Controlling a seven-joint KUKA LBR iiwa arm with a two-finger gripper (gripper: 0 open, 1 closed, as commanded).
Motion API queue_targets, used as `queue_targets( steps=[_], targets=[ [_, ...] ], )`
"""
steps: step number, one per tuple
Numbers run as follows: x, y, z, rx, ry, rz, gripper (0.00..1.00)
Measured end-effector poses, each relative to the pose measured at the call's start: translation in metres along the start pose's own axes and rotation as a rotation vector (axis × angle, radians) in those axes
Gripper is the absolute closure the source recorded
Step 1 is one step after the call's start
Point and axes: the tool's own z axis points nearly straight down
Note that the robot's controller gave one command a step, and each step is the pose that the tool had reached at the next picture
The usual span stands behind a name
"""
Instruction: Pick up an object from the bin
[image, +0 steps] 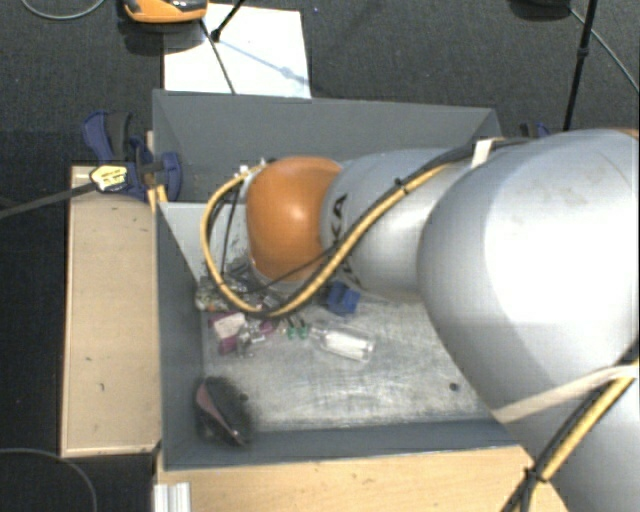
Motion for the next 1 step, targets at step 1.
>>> queue_targets(
  steps=[1],
  targets=[
    [-0.0092,0.0131,-0.1302,0.0,-0.005,-0.231,1.0]
  ],
)
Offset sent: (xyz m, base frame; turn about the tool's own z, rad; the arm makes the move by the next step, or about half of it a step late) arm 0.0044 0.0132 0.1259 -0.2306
